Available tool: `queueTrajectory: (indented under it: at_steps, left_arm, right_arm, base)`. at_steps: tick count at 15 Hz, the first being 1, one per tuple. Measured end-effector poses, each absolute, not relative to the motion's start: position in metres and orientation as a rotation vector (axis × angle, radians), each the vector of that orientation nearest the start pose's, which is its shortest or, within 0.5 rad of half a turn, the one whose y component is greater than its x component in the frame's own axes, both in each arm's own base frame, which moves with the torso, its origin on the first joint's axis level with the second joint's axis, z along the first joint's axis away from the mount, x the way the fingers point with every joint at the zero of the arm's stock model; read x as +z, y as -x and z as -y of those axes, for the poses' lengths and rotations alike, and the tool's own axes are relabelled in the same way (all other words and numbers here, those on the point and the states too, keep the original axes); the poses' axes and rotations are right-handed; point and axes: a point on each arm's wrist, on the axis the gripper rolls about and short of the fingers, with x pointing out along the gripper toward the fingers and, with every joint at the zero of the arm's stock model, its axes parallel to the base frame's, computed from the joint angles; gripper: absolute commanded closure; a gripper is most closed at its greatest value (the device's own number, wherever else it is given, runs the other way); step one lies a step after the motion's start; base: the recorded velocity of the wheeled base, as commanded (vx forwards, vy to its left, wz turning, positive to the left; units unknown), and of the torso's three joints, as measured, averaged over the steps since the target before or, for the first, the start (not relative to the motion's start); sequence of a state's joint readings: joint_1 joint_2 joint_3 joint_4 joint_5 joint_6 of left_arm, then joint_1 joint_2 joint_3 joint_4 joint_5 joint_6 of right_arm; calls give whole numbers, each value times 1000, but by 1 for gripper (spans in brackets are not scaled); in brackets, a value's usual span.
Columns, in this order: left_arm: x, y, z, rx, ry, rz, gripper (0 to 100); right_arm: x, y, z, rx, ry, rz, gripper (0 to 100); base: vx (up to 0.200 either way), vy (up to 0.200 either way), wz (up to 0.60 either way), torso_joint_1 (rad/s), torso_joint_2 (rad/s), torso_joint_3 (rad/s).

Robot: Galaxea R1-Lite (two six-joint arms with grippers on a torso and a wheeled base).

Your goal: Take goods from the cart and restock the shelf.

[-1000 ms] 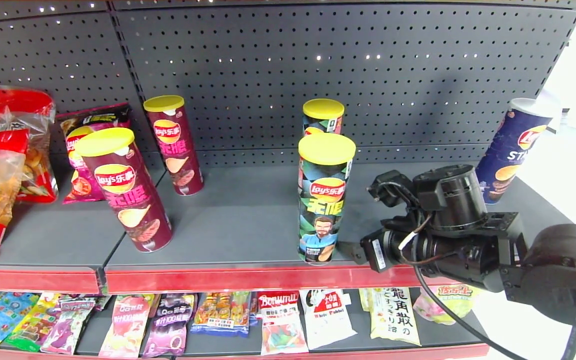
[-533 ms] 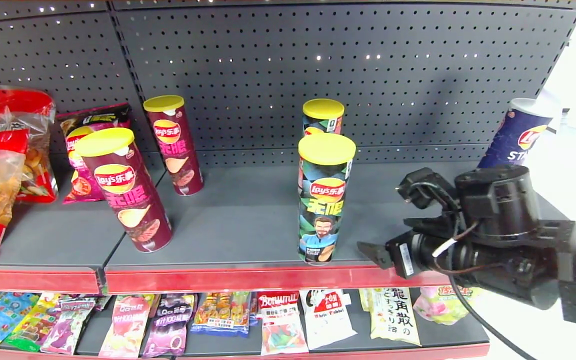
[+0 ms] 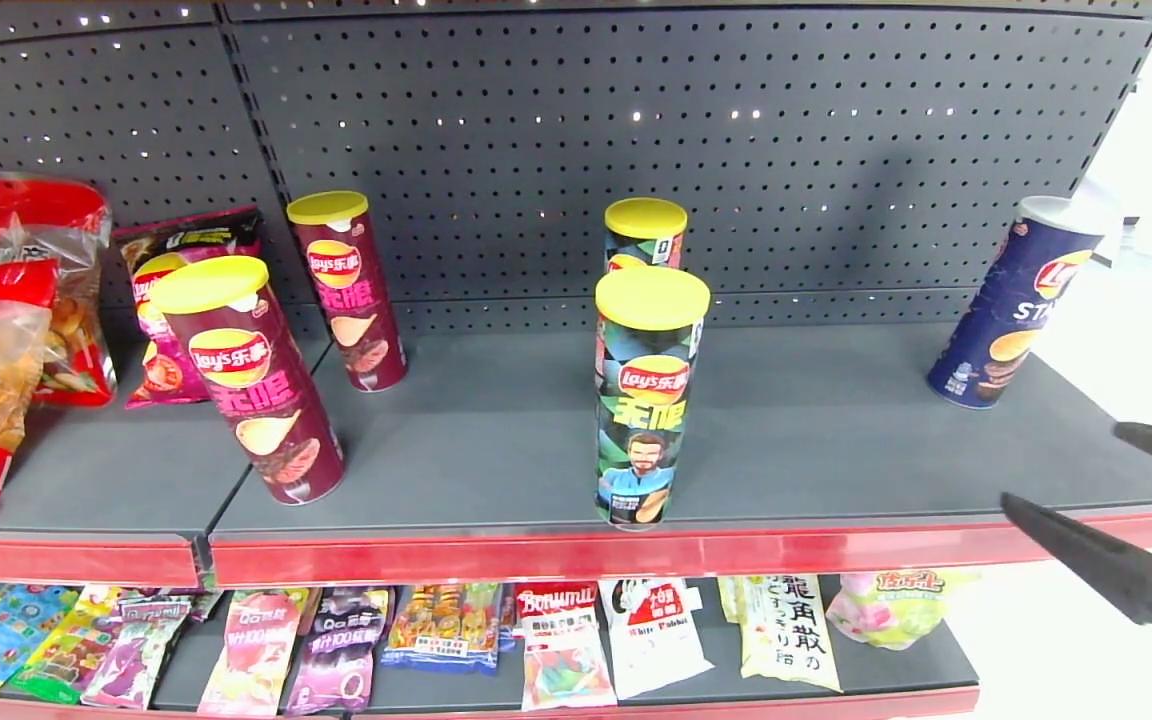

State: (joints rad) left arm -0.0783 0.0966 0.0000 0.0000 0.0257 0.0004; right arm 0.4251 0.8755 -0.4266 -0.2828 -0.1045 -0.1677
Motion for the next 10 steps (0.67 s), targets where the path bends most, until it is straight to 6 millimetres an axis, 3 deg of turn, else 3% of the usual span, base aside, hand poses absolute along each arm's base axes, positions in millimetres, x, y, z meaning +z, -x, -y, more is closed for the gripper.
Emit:
queueTrajectory:
  at_steps: [2,6,10]
  left_arm:
    - [77,15,-2,-53,-5,-96,0]
    - [77,15,-2,-53,-5,-96,0]
    - [77,15,-2,-52,-5,-96,0]
  right_arm:
    - [195,-54,-18,273,220,-96,0]
    - [152,9,6,167,195,-69,0]
    - [126,28,12,27,99,-79,0]
  base:
    - [0,0,0,0,0,0]
    - [0,0,0,0,0,0]
    - [0,0,0,0,0,0]
